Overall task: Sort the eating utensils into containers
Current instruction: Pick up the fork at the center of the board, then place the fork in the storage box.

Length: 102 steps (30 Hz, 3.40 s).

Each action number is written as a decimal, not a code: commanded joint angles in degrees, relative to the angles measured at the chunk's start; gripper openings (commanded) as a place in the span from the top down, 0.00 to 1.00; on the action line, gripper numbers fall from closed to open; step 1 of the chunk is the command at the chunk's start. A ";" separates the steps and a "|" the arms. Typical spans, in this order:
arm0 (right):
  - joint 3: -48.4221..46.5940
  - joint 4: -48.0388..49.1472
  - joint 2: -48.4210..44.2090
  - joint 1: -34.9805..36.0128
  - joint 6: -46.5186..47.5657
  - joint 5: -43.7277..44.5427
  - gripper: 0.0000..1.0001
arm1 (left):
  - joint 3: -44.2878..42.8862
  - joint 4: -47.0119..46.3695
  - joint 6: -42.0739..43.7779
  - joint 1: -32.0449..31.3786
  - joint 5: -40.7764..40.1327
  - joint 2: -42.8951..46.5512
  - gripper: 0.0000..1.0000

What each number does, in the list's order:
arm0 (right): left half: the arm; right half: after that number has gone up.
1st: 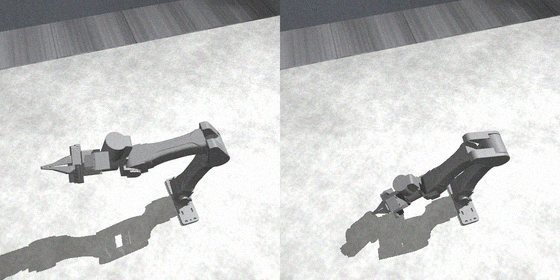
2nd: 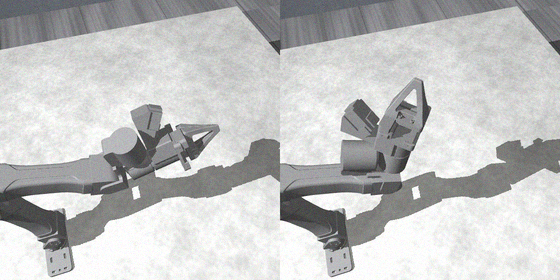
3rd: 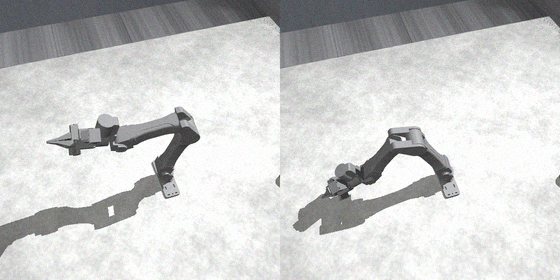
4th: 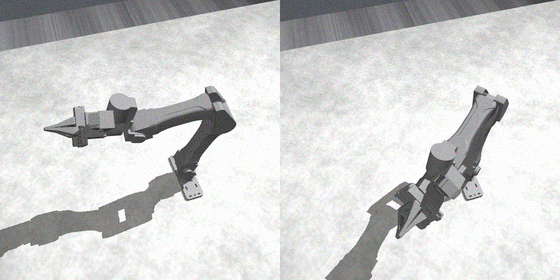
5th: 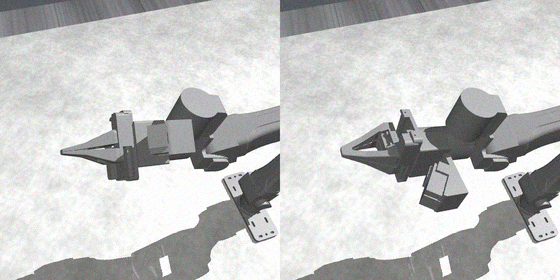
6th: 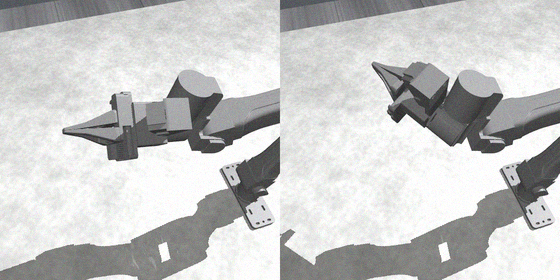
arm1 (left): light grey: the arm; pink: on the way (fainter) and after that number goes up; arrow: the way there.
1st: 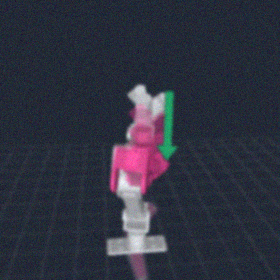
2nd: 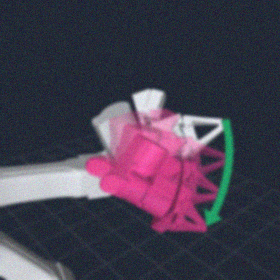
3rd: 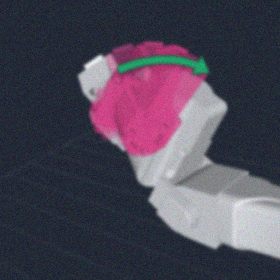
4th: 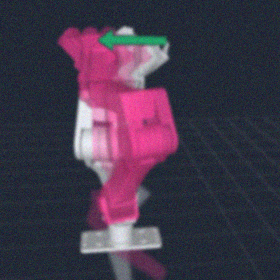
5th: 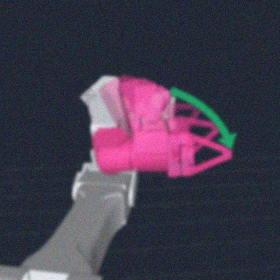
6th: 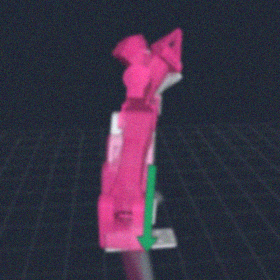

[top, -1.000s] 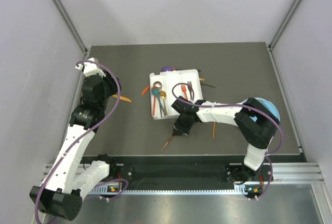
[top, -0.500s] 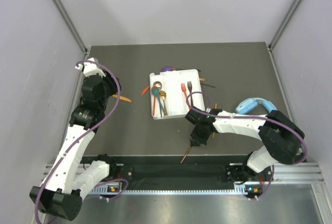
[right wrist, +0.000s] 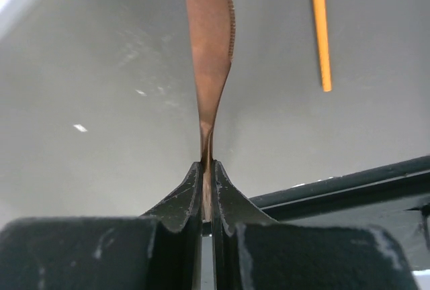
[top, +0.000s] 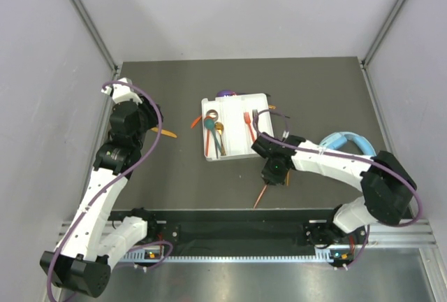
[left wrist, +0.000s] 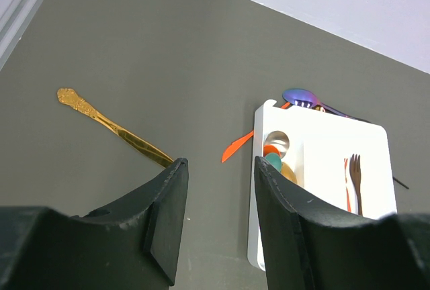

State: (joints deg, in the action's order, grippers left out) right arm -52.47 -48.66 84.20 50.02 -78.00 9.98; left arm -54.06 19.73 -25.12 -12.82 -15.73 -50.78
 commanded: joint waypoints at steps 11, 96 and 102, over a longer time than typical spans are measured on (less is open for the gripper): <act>-12.38 -7.32 0.41 -4.14 11.44 10.23 1.00 | -0.08 -2.32 0.34 -0.19 -0.18 -0.54 0.51; -64.60 -12.42 42.80 -21.37 57.43 -5.49 1.00 | -0.17 -2.23 1.31 -0.19 0.08 -5.55 0.53; -70.75 -15.40 43.23 -21.63 58.92 -5.32 1.00 | -0.08 -2.24 1.39 -0.19 0.08 -5.55 0.52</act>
State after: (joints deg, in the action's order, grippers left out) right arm -116.60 -62.17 131.52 28.97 -20.95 3.44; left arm -54.06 20.12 -24.27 -12.80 -15.88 -56.45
